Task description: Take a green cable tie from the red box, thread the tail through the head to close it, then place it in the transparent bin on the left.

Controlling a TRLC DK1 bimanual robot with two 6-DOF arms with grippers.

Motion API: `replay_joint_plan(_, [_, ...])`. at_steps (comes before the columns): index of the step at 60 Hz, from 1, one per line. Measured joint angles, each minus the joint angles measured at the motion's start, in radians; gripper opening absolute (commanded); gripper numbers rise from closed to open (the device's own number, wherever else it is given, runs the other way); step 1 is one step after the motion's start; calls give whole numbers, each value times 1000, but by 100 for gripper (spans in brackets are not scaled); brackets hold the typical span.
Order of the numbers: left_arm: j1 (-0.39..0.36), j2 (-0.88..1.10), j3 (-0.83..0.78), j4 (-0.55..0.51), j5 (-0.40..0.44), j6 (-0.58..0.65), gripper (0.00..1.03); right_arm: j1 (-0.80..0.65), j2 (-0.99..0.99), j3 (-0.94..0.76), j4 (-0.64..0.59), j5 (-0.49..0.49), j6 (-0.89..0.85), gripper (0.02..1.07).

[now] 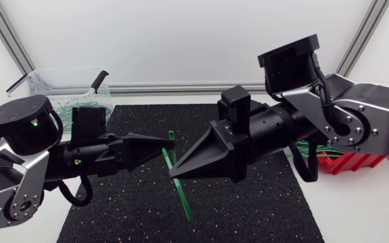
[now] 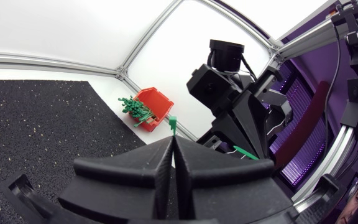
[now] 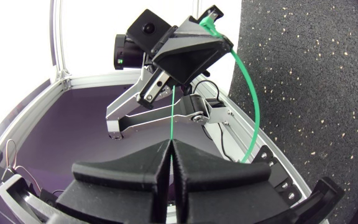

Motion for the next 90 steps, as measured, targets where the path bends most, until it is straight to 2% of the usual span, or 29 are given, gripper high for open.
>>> replay_joint_plan(23, [-76,-87,-66,18,-119,56,4,-71,10,58,-151,-36,3,8])
replay_joint_plan(34, [-111,-93,-66,19,-179,82,4,-71,20,75,-177,-48,3,8])
replay_joint_plan(51, [-138,-100,-66,19,-222,85,4,-84,27,75,-194,-51,3,8])
replay_joint_plan(67, [-153,-154,-63,17,-281,47,4,-93,-17,77,-257,-30,3,8])
replay_joint_plan(79, [-222,-179,-42,-29,-336,35,4,-80,-115,127,-330,13,3,8])
replay_joint_plan(90, [-315,-215,10,-93,-415,35,4,-68,-196,166,-367,32,4,8])
